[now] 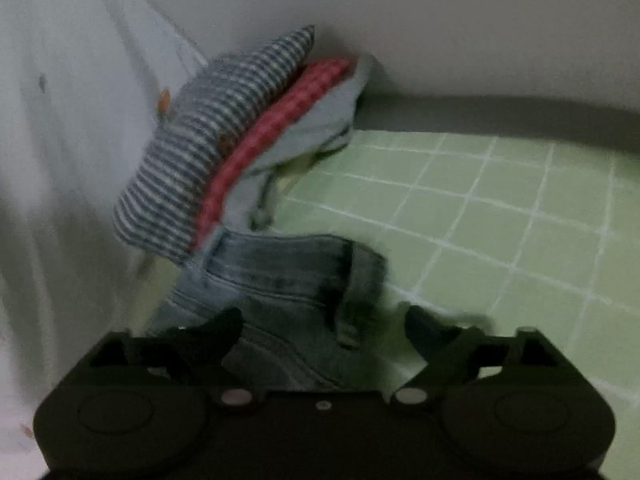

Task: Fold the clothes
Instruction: 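Grasp the waistband with the right gripper and fold it toward the hems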

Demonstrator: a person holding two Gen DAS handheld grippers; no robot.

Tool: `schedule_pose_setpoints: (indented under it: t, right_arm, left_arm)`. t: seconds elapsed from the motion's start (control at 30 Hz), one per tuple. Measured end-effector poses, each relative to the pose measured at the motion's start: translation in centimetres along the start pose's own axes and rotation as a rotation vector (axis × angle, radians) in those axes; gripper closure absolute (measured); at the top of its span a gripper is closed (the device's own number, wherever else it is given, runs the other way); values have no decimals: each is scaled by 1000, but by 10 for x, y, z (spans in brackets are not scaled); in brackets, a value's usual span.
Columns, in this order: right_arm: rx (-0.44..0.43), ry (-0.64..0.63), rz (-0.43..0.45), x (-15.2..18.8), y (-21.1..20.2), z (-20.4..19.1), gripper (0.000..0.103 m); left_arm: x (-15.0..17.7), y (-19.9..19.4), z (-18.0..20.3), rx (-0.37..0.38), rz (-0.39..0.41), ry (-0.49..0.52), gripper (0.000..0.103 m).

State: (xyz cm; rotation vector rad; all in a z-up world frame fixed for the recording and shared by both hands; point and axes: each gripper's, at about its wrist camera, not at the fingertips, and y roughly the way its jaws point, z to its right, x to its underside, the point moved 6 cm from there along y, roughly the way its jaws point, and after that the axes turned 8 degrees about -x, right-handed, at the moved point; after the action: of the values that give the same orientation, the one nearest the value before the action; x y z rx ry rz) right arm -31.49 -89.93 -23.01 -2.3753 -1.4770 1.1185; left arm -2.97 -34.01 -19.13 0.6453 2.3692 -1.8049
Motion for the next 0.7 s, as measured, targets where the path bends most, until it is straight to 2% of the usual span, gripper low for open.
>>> schedule_pose_setpoints:
  t: [0.1, 0.17, 0.2, 0.23, 0.27, 0.3, 0.37, 0.43, 0.57, 0.7]
  right_arm:
    - [-121, 115, 16, 7, 7, -2, 1]
    - [-119, 119, 29, 10, 8, -5, 1]
    - [-115, 117, 19, 10, 9, -6, 10]
    - [-88, 134, 7, 11, 9, -4, 37]
    - [-55, 157, -5, 13, 9, -1, 56]
    - [-41, 179, -8, 14, 7, 3, 82]
    - [-43, 206, 5, 14, -1, 6, 86]
    - [-62, 150, 34, 9, -13, -7, 88]
    - [-113, -72, 42, 5, -31, -61, 89]
    - [-200, -277, 38, 17, -49, -126, 89]
  left_arm:
    - [0, -1, 0, 1, 1, -2, 0]
    - [0, 0, -1, 8, -2, -7, 0]
    - [0, 1, -2, 11, -3, -9, 0]
    - [-1, 2, -2, 13, -2, -11, 0]
    - [-1, 2, -2, 13, 1, -11, 0]
    - [0, 2, -2, 13, 4, -12, 0]
    - [0, 2, -2, 16, 10, -12, 0]
    - [0, 3, -3, 20, 15, -10, 0]
    - [1, 5, -5, 38, 26, -5, 0]
    - [1, 5, -6, 55, 44, 6, 0]
